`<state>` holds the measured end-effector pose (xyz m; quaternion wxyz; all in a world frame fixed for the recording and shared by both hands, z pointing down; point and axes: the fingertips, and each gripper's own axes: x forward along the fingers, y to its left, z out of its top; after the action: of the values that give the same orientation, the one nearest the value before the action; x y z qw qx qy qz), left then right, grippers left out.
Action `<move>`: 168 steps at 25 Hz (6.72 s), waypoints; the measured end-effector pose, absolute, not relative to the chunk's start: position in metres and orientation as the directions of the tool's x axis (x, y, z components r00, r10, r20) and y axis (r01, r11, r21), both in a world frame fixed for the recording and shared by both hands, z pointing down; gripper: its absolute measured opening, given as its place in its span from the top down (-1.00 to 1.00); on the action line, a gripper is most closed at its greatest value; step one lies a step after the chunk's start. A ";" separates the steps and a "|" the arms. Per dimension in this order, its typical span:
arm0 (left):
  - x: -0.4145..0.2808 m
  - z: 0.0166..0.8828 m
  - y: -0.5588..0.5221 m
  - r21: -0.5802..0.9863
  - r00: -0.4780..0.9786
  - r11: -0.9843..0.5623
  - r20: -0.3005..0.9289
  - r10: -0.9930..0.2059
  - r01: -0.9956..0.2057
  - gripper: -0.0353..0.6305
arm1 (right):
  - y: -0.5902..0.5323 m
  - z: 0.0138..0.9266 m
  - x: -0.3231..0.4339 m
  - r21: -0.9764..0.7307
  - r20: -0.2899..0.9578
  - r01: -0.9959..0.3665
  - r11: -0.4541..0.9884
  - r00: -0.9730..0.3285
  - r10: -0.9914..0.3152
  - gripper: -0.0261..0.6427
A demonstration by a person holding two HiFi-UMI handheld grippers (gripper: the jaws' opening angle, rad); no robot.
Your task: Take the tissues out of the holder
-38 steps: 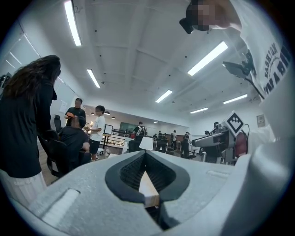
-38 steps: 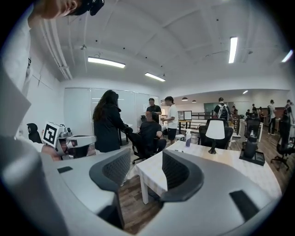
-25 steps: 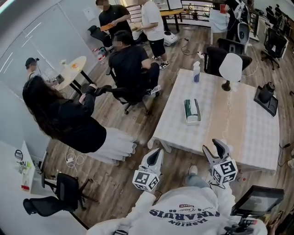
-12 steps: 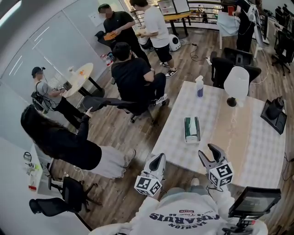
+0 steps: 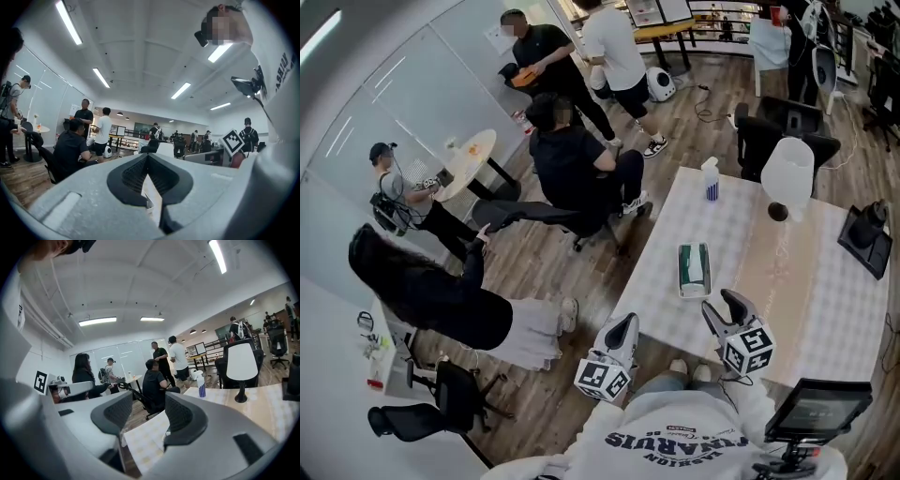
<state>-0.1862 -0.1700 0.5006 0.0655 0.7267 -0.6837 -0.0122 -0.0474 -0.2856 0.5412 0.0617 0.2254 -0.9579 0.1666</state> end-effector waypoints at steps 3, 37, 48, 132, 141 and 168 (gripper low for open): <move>-0.184 0.494 -0.181 0.112 0.084 -0.078 0.046 -0.995 -0.991 0.88 | -0.288 0.539 -0.048 -0.279 0.200 -0.449 0.849 -0.892 -0.406 0.30; -0.292 0.524 -0.111 0.160 -0.067 0.072 0.033 -0.997 -0.985 0.88 | -0.381 0.784 -0.161 -0.216 0.707 -0.710 0.670 -0.587 -0.394 -0.15; -0.333 0.539 -0.064 0.183 -0.194 0.205 0.078 -0.978 -0.961 0.88 | -0.410 0.860 -0.182 -0.117 0.826 -0.772 0.625 -0.425 -0.370 -0.19; -0.142 0.516 -0.260 0.115 0.516 -0.511 0.018 -0.856 -0.852 0.88 | -0.400 0.614 0.001 0.047 0.643 -0.719 0.694 -0.510 -0.571 0.29; -0.097 0.507 -0.279 0.108 0.621 -0.616 0.009 -0.784 -0.780 0.88 | -0.397 0.629 0.071 0.052 0.679 -0.800 0.598 -0.411 -0.609 0.29; -0.164 0.514 -0.254 0.101 0.470 -0.462 0.078 -0.879 -0.881 0.88 | -0.391 0.836 0.121 0.021 0.917 -0.850 0.526 -0.193 -0.349 0.29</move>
<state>-0.1635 -0.2540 0.5143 0.0636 0.8550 -0.5146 0.0075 0.1206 -0.3907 0.8361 0.4835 0.4120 -0.7276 0.2591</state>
